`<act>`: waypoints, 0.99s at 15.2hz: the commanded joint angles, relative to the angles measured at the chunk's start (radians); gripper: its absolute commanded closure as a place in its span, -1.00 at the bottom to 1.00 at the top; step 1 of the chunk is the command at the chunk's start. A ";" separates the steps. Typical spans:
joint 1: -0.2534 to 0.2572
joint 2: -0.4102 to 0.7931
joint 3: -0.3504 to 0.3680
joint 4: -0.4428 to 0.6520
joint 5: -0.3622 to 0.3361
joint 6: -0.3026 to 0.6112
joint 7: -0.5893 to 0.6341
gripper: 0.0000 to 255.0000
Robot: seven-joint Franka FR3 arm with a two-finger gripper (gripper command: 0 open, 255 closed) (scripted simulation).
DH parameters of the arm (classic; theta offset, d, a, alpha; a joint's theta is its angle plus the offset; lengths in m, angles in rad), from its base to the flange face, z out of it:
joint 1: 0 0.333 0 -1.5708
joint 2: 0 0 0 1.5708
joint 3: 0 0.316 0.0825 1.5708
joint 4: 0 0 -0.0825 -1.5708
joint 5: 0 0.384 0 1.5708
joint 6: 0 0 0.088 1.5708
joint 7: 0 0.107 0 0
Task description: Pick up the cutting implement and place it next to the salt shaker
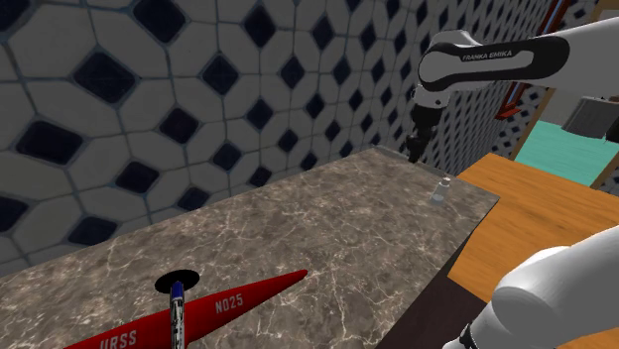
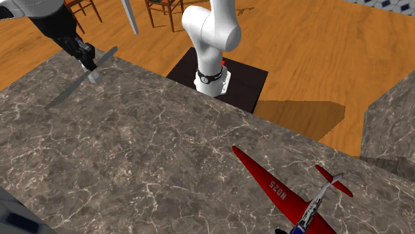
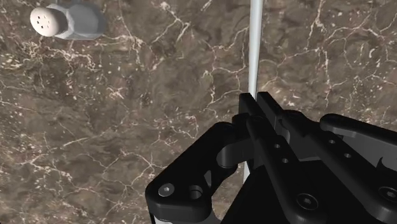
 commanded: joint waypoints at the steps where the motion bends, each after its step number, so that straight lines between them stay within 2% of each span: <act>1: -0.019 0.021 -0.037 0.020 -0.012 0.004 -0.054 1.00; 8: -0.074 0.139 -0.159 0.139 -0.022 0.012 -0.232 1.00; 15: -0.132 0.311 -0.272 0.316 0.025 0.007 -0.424 1.00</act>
